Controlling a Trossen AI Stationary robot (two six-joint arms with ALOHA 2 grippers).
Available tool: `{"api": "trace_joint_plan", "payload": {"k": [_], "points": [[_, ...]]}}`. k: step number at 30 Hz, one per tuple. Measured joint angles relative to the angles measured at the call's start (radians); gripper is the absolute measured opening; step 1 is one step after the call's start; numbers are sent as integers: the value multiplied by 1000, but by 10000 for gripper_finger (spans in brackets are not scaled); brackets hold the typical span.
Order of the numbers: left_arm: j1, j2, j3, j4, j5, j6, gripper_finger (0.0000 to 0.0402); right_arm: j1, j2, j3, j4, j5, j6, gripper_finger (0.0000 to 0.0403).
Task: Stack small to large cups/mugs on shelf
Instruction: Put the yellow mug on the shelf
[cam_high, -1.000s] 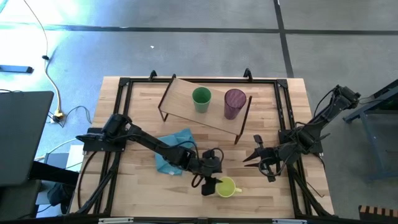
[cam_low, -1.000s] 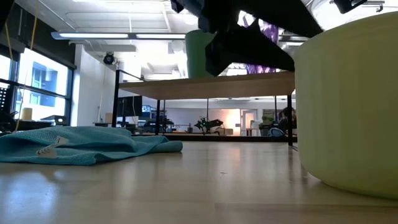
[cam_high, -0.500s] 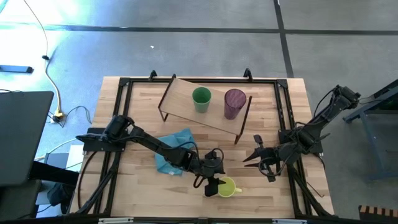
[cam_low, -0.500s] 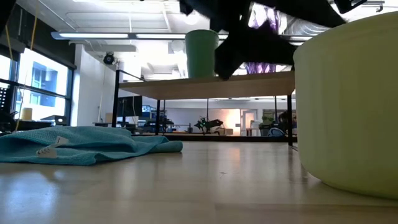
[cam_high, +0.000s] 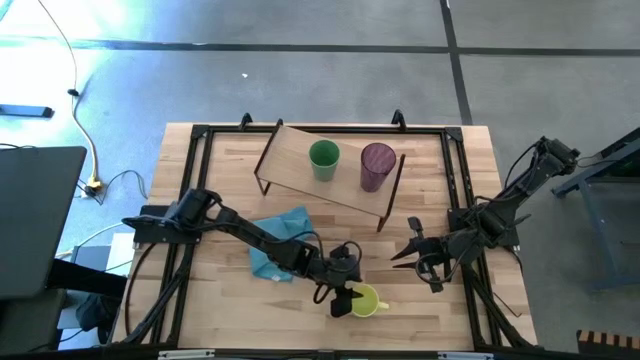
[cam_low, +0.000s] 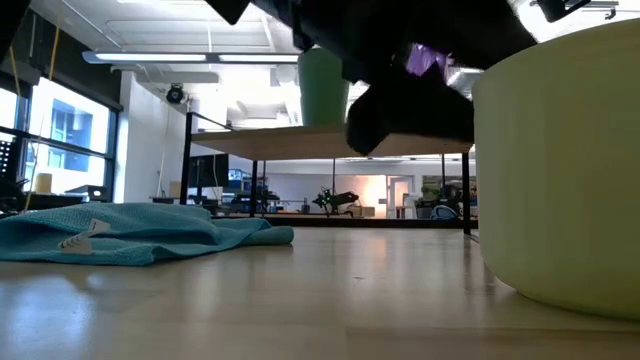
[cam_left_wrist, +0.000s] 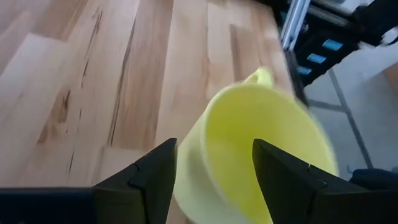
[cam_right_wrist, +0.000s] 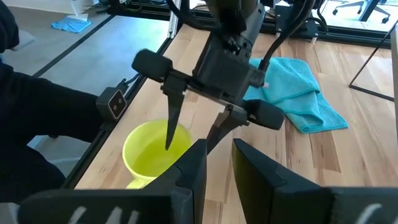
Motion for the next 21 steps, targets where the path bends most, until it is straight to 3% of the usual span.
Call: {"api": "trace_joint_plan", "payload": {"k": [6,15,21], "points": [[0,3,-1,-6,-40,5,162,0,0,0,1,0,2,67],[0,3,-1,-30,-63,93,12,0,0,0,1,0,6,67],[0,1,-1,-61,-63,186,29,0,0,0,-7,0,6,67]]}}
